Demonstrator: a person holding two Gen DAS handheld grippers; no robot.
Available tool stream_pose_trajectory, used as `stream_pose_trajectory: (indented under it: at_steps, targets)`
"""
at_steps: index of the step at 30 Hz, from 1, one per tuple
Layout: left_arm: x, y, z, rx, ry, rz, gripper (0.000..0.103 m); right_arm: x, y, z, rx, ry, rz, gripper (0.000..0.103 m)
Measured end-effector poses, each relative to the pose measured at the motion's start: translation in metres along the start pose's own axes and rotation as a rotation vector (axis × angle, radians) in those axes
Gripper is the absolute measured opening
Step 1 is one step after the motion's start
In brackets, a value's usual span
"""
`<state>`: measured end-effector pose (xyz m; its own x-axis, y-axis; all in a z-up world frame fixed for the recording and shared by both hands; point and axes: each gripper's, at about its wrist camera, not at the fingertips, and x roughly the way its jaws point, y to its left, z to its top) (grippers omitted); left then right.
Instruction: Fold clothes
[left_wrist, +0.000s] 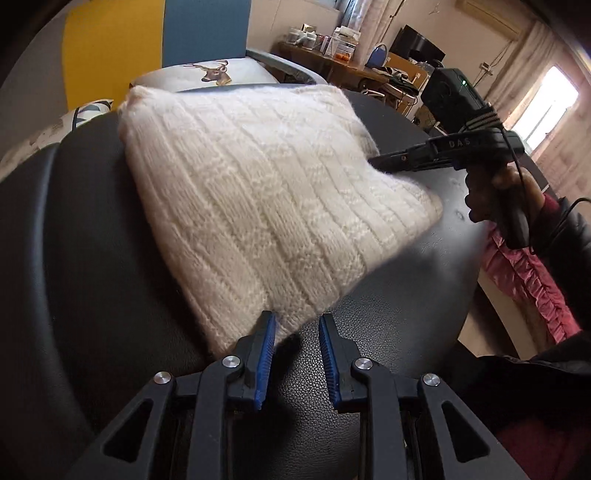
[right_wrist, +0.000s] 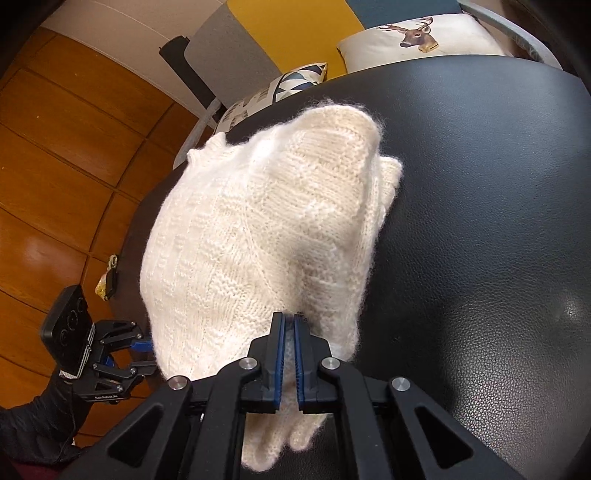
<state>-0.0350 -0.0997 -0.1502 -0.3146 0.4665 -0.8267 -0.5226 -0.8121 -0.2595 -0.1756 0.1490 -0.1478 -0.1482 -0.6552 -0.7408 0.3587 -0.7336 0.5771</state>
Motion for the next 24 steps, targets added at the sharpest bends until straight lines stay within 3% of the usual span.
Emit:
stream_pose_trajectory:
  at_steps: [5,9,13,17,21,23,24]
  targets:
    - [-0.009,-0.003,-0.001,-0.016,-0.005,-0.02,0.025,-0.006,0.005,0.001,-0.038,0.018,-0.047,0.002]
    - [-0.04,-0.003,0.008,-0.02,-0.06,-0.052,0.026,-0.03,0.025,0.001,-0.109,-0.034,-0.045,0.006]
    - [-0.074,0.015,0.041,-0.05,-0.165,-0.061,0.026,-0.045,0.047,-0.003,-0.192,-0.045,-0.009,0.012]
    - [-0.074,0.041,0.086,-0.077,-0.231,-0.011,0.026,-0.042,0.059,-0.005,-0.241,-0.022,0.02,0.012]
    - [-0.036,0.061,0.116,-0.09,-0.181,0.005,0.026,-0.012,0.049,-0.009,-0.222,0.057,-0.029,0.012]
    - [-0.012,0.068,0.123,-0.075,-0.123,0.037,0.026,0.006,0.034,-0.015,-0.211,0.116,-0.096,0.005]
    - [0.002,0.071,0.123,-0.07,-0.098,0.047,0.026,0.01,0.028,-0.017,-0.196,0.114,-0.074,0.005]
